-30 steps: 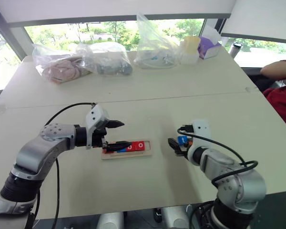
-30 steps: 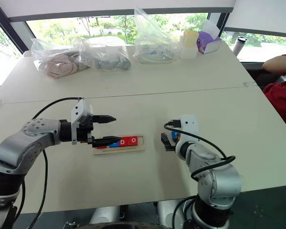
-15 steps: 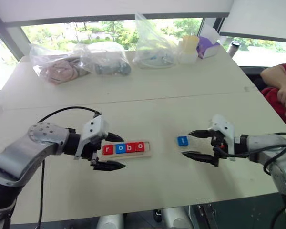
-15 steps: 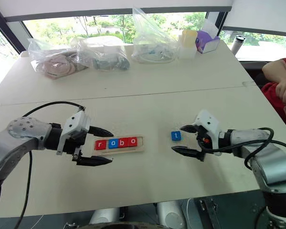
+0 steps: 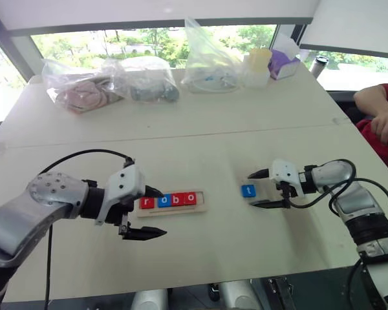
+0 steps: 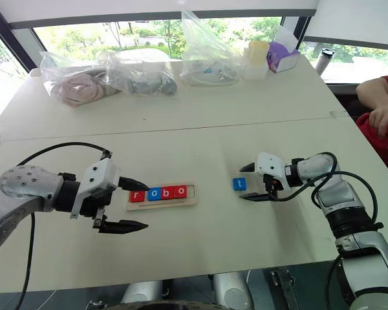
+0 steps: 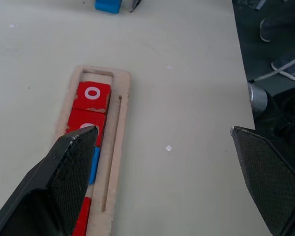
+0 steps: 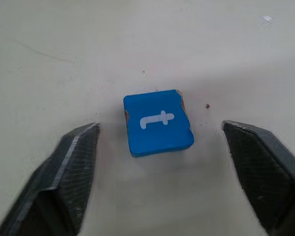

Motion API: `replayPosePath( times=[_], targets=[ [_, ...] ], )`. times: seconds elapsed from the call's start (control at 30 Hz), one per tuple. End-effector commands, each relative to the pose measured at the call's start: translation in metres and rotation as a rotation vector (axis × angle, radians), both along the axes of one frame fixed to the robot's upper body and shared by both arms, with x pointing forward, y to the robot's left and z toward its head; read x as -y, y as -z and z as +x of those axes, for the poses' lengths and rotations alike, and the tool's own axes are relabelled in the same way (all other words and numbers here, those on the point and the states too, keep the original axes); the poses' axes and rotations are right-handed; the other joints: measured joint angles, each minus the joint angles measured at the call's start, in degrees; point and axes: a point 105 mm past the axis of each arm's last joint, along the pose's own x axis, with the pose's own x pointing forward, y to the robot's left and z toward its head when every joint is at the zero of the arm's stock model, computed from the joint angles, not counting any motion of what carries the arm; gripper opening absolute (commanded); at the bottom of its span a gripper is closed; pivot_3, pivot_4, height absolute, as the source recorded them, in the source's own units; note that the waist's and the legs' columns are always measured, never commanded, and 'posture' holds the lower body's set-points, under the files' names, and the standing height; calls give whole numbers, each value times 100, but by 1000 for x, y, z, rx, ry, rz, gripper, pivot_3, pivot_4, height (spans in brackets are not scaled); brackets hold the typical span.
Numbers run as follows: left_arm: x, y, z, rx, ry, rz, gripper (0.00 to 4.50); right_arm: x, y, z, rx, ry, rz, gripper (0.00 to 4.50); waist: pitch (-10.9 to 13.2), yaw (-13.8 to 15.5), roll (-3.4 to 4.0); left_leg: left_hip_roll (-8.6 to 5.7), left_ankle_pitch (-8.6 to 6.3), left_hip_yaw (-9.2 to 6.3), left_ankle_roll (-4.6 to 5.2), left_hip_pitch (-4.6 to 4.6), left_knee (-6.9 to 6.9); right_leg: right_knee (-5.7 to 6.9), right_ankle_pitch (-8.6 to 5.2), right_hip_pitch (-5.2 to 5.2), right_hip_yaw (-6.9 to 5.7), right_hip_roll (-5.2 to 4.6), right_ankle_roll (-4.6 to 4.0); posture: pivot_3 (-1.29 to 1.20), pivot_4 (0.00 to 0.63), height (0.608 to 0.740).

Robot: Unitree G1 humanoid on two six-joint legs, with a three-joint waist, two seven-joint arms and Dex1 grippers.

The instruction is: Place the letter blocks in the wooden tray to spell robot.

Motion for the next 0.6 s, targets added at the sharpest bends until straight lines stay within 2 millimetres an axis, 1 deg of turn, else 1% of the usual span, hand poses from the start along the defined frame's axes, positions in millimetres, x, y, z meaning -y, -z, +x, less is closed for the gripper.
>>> replayPosePath(
  times=[0.03, 0.07, 0.1, 0.13, 0.17, 0.23, 0.27, 0.3, 0.4, 0.5, 0.57, 0.6],
  targets=[
    [-8, -7, 1, 40, -25, 21, 4500, 1, -1, -1, -1, 4, 20, 2109, 0, 1, 0, 0, 0, -1, 0, 4, 1, 0, 0, 4, 0, 0, 0, 0, 150, 740],
    [-10, -6, 2, 37, -35, 27, 4500, -3, -5, 0, 5, 11, 47, 1570, 0, 1, 0, 0, 0, -1, 0, 6, 1, 0, 0, 5, -1, 0, -1, 0, 150, 740],
    [-12, -6, 3, 36, -40, 31, 4500, -6, -8, 0, 8, 13, 65, 1121, -1, 1, 1, 0, 0, -1, 0, 9, 1, 1, 1, 7, -1, 1, -2, 0, 150, 740],
    [-14, -5, 3, 28, -48, 31, 4500, -10, -12, 1, 25, 11, 76, 1122, 0, 0, 2, 0, 0, -1, 0, 14, 1, 2, 1, 11, -1, 1, -2, 0, 150, 740],
    [-18, -3, 3, 6, -59, 32, 4500, -21, -21, 0, 28, -3, 114, 1122, 0, -6, 2, 0, 0, -1, 0, 15, 1, 3, 1, 11, 0, 1, -2, 0, 150, 740],
    [-29, 5, -1, -31, -81, 63, 4500, -54, -41, -7, 37, -58, 178, 1122, 2, -46, 5, 4, 0, 1, 0, 15, -1, 10, 1, 5, 2, 3, -3, 0, 150, 740],
    [-32, 7, -2, -39, -92, 73, 4500, -67, -46, -12, 31, -83, 200, 1122, 2, -53, 7, 6, 0, 1, 0, 15, -3, 16, 2, -4, 5, 5, -2, 0, 150, 740],
    [-34, 8, -2, -41, -97, 77, 4500, -74, -49, -15, 28, -92, 209, 1122, 2, -42, 8, 7, 0, -2, 0, 13, -5, 21, 2, -10, 5, 7, -1, 0, 150, 740],
    [-35, 7, -1, -36, -119, 67, 4500, -93, -46, -20, 34, -108, 182, 1122, 2, 45, 7, 7, 0, -16, 0, 2, -6, 37, 0, -20, -8, 9, -2, 0, 150, 740],
    [-36, 6, 3, -18, -140, 65, 4500, -107, -36, -24, 37, -138, 146, 1122, 2, 130, 7, 3, 2, -15, -3, -5, 0, 35, -3, -25, -11, 4, -7, 0, 150, 740],
    [-36, 6, 4, -13, -146, 59, 4500, -111, -28, -29, 13, -168, 122, 1122, 2, 149, 7, 1, 2, -6, -4, -8, 4, 31, -3, -26, -5, -1, -7, 0, 150, 740],
    [-36, 6, 4, -15, -149, 55, 4500, -109, -22, -27, 20, -168, 88, 1122, 2, 152, 7, 0, 2, -3, -4, -10, 4, 28, -3, -26, -4, -3, -6, 0, 150, 740]
  ],
)
